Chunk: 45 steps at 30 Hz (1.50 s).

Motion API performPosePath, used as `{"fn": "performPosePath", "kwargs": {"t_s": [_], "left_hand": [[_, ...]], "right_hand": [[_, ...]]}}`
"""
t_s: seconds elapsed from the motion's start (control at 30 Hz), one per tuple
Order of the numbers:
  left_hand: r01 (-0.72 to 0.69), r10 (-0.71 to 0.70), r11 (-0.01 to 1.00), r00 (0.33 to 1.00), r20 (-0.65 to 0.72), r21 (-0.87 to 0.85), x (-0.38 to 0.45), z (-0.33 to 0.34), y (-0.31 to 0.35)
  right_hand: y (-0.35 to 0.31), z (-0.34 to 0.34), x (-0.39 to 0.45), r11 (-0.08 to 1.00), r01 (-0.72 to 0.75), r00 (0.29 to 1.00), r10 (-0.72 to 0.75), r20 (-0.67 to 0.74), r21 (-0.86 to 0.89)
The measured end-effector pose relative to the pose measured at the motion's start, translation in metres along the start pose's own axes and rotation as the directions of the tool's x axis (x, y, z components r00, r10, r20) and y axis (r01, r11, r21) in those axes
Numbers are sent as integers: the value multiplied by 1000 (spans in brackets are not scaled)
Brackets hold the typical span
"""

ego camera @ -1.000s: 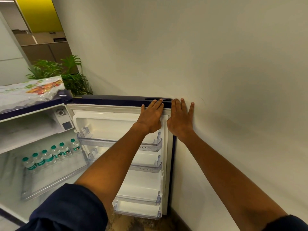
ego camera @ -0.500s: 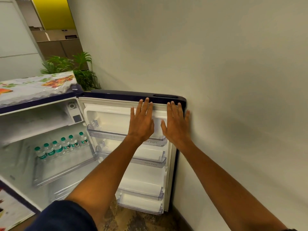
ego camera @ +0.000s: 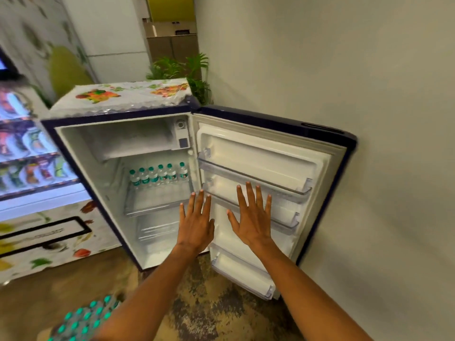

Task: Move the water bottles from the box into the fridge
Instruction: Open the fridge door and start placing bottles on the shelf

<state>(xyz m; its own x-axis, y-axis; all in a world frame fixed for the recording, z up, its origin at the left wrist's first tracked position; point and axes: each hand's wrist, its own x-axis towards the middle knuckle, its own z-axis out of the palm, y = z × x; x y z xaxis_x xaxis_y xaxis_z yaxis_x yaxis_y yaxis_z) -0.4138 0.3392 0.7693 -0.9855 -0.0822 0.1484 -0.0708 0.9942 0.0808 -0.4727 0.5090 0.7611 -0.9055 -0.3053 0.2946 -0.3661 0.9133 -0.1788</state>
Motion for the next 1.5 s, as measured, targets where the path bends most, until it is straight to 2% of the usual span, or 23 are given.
{"fn": "performPosePath", "kwargs": {"t_s": [0.13,0.33,0.5,0.97,1.2,1.37,1.5], "left_hand": [[100,-101,995,994,42,25,-23,6,-48],[241,-245,969,965,97,44,-49,15,-113],[293,-292,956,952,88,1,-47,25,-168],[239,-223,970,949,222,-46,53,56,-335],[264,-232,961,932,277,-84,94,87,-382],[330,-287,937,912,292,-111,120,135,-406],[336,-278,930,907,316,-146,144,195,-432]], "right_hand": [[-37,20,4,998,66,994,-65,90,1],[-96,48,11,988,148,976,-151,154,33],[-139,75,33,978,203,960,-207,188,38],[-257,161,153,991,135,952,-126,280,-14],[-278,212,199,990,142,934,-137,329,8],[-273,281,226,985,164,902,-174,395,57],[-274,349,250,985,151,891,-171,422,81]]}}
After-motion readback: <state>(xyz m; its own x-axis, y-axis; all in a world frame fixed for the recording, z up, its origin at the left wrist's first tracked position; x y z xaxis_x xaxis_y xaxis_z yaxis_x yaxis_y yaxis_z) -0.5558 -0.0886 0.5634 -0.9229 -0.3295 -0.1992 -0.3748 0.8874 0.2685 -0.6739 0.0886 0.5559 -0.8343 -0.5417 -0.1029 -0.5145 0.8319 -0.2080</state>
